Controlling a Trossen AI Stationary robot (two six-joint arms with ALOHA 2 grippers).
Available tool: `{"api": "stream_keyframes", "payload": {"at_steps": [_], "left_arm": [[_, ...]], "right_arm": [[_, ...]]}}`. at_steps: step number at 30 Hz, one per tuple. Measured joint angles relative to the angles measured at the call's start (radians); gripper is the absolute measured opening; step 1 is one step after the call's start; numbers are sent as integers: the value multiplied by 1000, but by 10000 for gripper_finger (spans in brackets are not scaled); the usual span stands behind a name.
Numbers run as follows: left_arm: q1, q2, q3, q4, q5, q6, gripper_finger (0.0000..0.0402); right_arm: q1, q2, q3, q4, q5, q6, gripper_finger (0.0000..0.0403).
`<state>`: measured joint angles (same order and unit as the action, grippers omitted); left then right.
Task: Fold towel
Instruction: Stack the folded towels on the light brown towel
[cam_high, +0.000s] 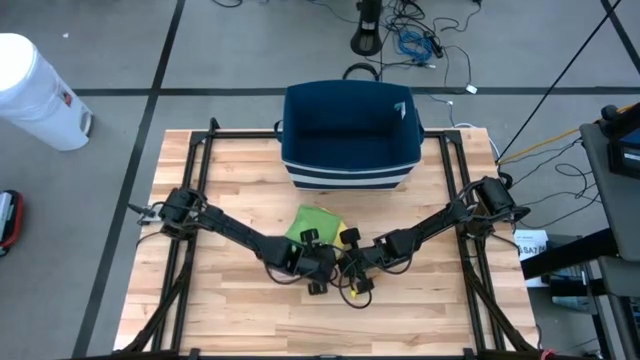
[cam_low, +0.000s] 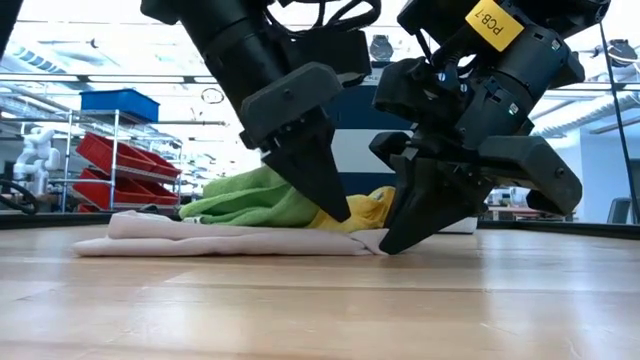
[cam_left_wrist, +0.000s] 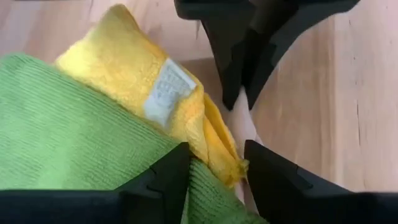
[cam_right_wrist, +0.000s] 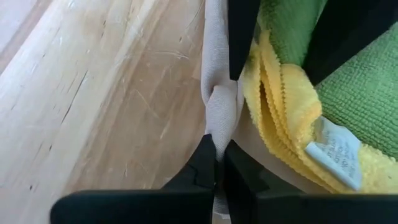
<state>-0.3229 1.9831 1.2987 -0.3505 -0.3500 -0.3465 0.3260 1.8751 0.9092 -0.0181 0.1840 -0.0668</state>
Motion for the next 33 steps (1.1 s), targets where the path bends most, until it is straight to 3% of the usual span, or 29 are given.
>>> {"api": "stream_keyframes", "payload": {"at_steps": [7, 22, 33], "left_arm": [[2, 0, 0, -35, 16, 15, 145], [12, 0, 0, -61, 0, 158, 11], [-15, -4, 16, -188, 10, 302, 3]], "right_arm": [[0, 0, 0, 0, -4, 0, 7], [0, 0, 0, 0, -1, 3, 7], [0, 0, 0, 0, -2, 3, 7]]}}
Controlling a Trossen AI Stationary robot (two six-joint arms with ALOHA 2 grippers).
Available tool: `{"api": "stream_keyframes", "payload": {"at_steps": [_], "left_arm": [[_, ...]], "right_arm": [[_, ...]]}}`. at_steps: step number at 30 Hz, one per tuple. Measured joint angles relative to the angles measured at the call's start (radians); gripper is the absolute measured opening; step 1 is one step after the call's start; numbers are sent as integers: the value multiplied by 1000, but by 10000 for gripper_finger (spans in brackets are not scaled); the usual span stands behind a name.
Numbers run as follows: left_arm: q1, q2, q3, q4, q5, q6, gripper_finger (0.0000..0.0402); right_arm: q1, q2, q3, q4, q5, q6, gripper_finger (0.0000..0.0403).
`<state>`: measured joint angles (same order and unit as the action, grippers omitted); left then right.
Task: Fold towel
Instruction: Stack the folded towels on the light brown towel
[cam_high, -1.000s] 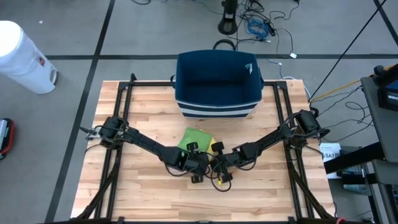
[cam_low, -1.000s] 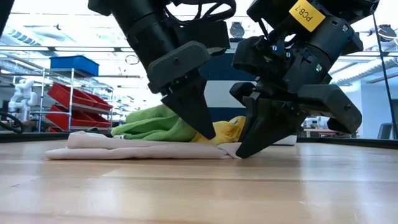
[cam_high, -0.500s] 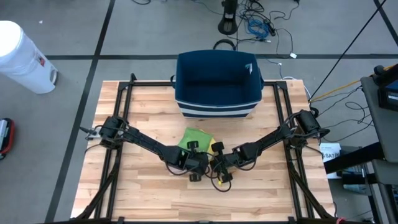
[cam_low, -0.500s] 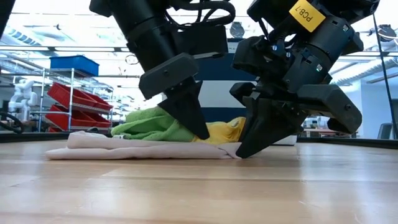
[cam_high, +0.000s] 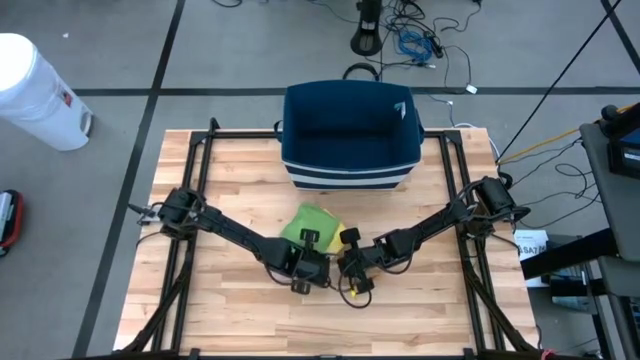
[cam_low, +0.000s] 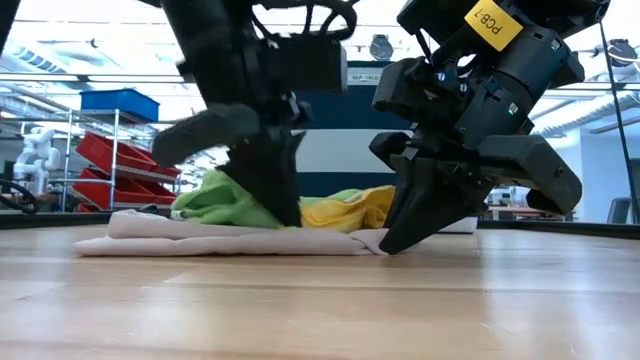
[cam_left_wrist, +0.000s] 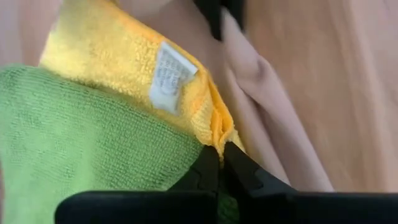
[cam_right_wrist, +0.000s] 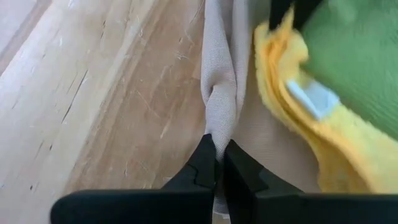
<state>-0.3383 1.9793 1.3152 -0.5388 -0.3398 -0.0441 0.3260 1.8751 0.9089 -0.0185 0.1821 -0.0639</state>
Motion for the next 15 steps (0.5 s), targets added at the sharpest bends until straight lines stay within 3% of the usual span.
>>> {"api": "stream_keyframes", "payload": {"at_steps": [15], "left_arm": [[-76, 0, 195, -405, -94, 119, 1]], "right_arm": [[-6, 0, 0, -1, -9, 3, 6]]}}
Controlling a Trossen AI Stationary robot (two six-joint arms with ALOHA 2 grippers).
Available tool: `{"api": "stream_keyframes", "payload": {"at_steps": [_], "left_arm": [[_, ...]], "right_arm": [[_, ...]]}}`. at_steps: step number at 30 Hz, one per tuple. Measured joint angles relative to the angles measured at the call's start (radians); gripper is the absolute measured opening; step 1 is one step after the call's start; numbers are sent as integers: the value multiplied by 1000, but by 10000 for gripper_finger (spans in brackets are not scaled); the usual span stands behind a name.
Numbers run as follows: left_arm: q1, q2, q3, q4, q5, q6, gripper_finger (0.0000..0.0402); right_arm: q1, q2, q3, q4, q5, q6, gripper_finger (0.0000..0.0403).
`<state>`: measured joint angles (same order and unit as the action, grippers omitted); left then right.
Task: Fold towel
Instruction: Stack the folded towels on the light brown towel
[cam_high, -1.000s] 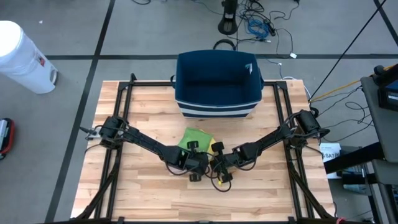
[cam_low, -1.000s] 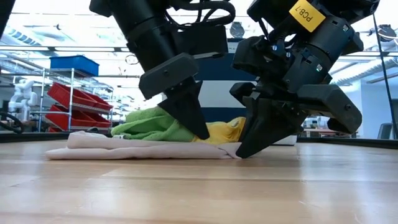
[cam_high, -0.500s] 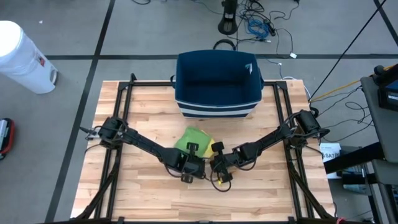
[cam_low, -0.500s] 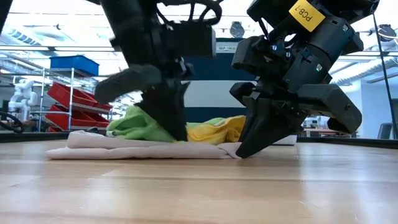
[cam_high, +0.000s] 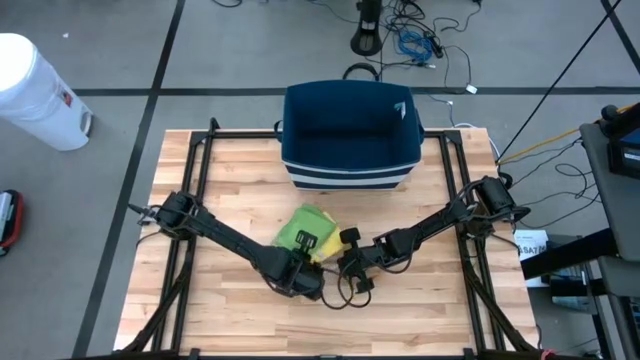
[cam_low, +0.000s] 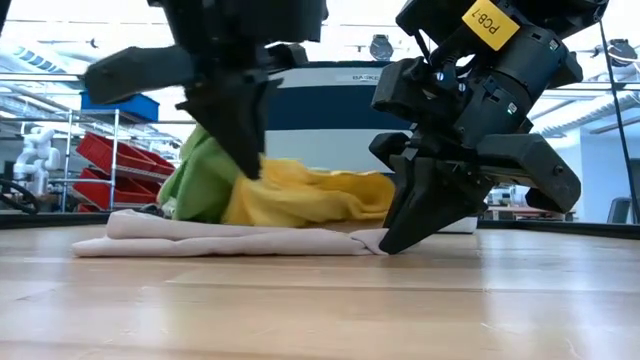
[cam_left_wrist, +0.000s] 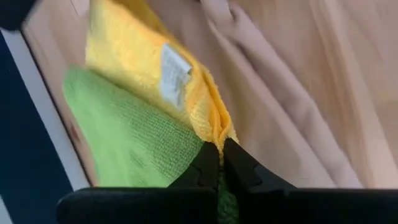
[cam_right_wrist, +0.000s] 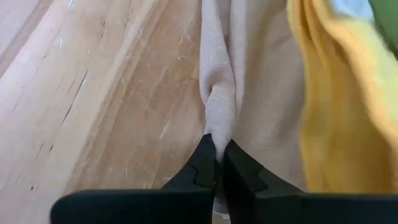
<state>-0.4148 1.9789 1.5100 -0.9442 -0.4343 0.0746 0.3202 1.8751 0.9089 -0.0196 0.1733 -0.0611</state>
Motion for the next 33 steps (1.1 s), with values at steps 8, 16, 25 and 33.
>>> {"api": "stream_keyframes", "payload": {"at_steps": [8, 16, 25, 33], "left_arm": [[-34, 0, 0, -118, -24, -1, 1], [-68, 0, 0, -121, -81, 39, 0], [-61, 0, -10, -31, 101, 42, 6], [-53, 6, -10, 7, 117, 42, 10]], "right_arm": [[0, 0, 0, -1, 1, 1, 6], [-12, 0, 0, -2, -23, 12, 6], [-19, 0, 0, -2, -26, 15, 19], [-20, 0, 0, -2, -24, 27, 26]]}}
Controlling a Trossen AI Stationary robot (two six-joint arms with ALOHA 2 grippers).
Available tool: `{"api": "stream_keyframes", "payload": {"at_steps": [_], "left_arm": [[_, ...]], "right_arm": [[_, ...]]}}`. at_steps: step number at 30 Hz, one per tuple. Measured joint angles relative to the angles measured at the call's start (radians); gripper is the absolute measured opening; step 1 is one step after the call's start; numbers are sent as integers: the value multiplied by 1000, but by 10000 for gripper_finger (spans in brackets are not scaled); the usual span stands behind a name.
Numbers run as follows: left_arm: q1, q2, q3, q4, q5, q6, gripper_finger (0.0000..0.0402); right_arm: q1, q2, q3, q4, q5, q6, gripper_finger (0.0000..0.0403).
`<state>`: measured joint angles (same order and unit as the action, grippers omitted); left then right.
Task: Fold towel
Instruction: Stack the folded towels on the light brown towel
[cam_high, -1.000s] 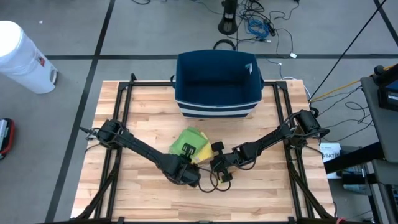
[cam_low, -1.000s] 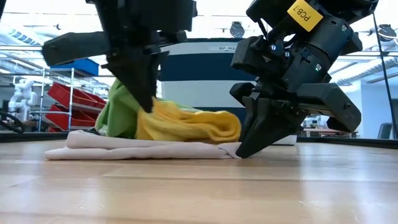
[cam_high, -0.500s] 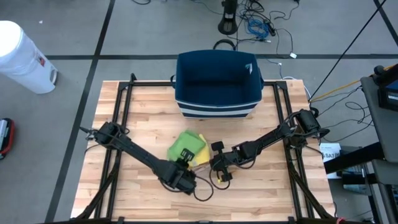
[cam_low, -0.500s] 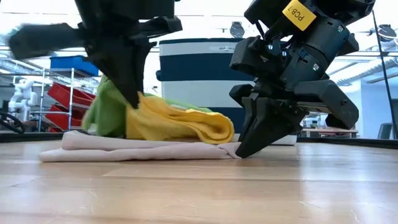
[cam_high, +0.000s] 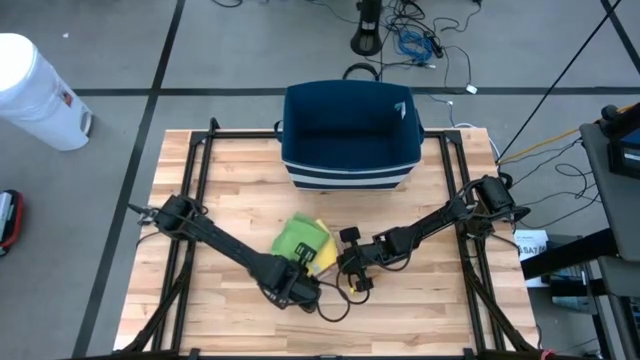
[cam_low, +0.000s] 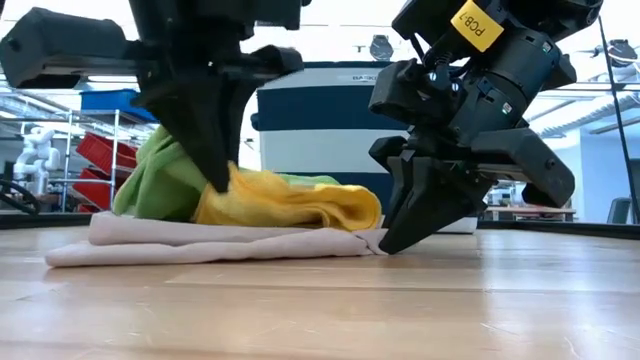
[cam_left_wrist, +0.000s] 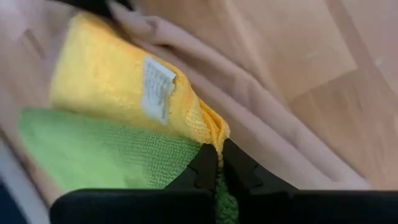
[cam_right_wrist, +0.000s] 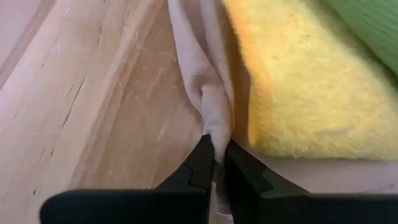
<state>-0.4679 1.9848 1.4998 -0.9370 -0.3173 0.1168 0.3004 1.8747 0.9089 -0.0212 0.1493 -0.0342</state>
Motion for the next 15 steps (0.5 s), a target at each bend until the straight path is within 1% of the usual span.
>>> {"api": "stream_keyframes", "payload": {"at_steps": [4, 7, 11, 15], "left_arm": [[13, 21, -18, 39, 83, 31, 11], [20, 35, -50, 51, 100, 32, 11], [24, 35, -91, 87, 99, 31, 11], [25, 35, -97, 103, 98, 31, 12]], "right_arm": [[0, -18, -1, -4, 2, -20, 29], [-1, -48, -5, -30, 6, -39, 42], [1, -105, -8, -69, 2, -59, 76], [0, -163, -5, -73, 7, -72, 112]]}}
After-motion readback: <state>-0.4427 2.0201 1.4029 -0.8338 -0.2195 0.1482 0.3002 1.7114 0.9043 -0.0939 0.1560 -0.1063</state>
